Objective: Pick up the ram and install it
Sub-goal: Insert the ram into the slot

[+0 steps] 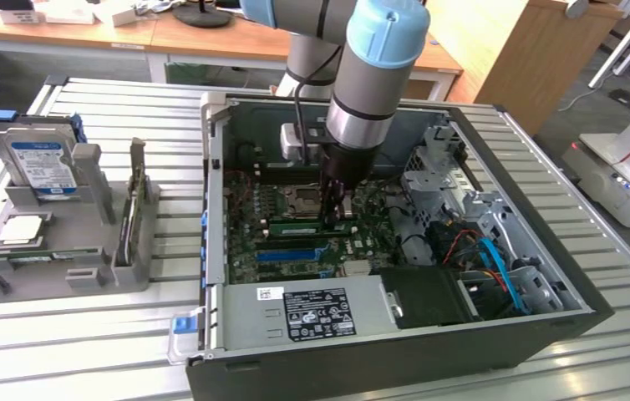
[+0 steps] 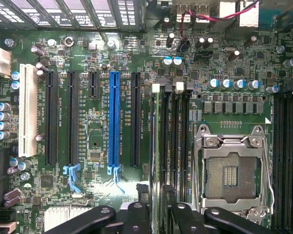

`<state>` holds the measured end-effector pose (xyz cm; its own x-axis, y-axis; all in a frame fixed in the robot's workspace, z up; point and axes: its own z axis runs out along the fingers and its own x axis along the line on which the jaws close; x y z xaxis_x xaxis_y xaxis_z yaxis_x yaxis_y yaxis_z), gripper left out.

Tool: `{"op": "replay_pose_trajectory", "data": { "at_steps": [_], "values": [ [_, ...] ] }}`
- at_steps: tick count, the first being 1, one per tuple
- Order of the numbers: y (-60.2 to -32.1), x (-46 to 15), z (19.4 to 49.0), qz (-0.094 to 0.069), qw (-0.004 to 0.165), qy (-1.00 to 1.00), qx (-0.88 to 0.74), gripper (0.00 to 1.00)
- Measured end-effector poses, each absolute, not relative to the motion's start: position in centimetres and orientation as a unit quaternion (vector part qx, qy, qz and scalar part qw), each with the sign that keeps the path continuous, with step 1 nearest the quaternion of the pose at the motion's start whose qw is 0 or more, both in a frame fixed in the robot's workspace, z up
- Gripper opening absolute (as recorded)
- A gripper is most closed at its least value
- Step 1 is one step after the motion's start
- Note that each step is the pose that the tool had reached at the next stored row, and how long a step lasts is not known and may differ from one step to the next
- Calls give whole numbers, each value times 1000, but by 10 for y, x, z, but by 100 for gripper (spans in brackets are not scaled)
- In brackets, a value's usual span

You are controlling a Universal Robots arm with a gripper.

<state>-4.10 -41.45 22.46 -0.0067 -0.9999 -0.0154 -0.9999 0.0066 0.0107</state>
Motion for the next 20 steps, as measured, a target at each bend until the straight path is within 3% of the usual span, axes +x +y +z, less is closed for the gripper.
{"op": "replay_pose_trajectory", "data": {
  "at_steps": [20],
  "values": [
    [-414, -41, 260, 9, 2, 709, -705, 25]
  ]
}}
